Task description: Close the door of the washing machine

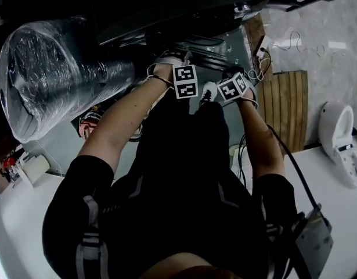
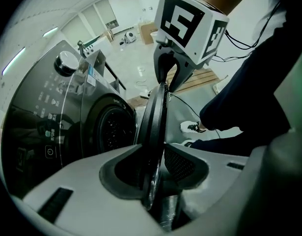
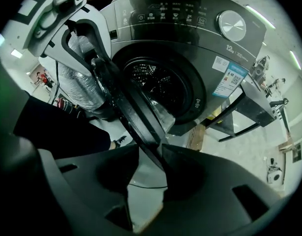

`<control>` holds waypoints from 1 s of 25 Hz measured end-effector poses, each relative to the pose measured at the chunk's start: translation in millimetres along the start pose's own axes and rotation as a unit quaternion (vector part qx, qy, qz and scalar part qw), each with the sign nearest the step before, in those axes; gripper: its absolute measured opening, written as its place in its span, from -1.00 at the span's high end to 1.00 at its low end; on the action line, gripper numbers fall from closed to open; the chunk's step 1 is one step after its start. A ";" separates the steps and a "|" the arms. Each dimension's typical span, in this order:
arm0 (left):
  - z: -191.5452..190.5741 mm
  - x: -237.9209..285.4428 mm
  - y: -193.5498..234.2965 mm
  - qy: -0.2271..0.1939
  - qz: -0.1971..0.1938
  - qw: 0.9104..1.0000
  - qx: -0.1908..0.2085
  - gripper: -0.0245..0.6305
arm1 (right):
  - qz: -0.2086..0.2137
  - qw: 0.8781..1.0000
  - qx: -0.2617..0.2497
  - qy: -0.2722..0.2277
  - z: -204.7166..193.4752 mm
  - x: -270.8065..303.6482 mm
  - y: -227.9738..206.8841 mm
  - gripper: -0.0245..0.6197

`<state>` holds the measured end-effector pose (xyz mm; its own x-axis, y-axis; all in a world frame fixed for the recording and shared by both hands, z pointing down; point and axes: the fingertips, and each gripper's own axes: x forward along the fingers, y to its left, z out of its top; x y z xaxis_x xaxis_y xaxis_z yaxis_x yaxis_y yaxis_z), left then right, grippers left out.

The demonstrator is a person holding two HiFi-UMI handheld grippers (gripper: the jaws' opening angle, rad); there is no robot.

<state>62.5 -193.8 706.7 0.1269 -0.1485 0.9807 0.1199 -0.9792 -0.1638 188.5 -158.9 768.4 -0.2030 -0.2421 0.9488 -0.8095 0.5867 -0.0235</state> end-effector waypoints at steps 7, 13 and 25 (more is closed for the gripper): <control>-1.8 0.6 17.4 -0.012 -0.007 0.999 0.034 0.50 | -0.023 1.000 -0.015 0.012 20.0 3.6 -21.6 0.40; 1.0 1.8 34.5 -0.016 -0.014 1.000 0.020 0.50 | -0.058 0.998 -0.009 0.013 36.2 7.9 -43.7 0.32; -2.4 3.7 55.4 -0.013 -0.007 1.000 0.027 0.50 | -0.070 0.988 0.134 -0.010 38.7 11.7 -66.0 0.63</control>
<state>67.2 -248.9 701.6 0.1513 -0.1307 0.9798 0.1756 -0.9719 -0.1568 218.2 -230.4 768.8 -0.0871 -0.3226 0.9425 -0.9467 0.3214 0.0225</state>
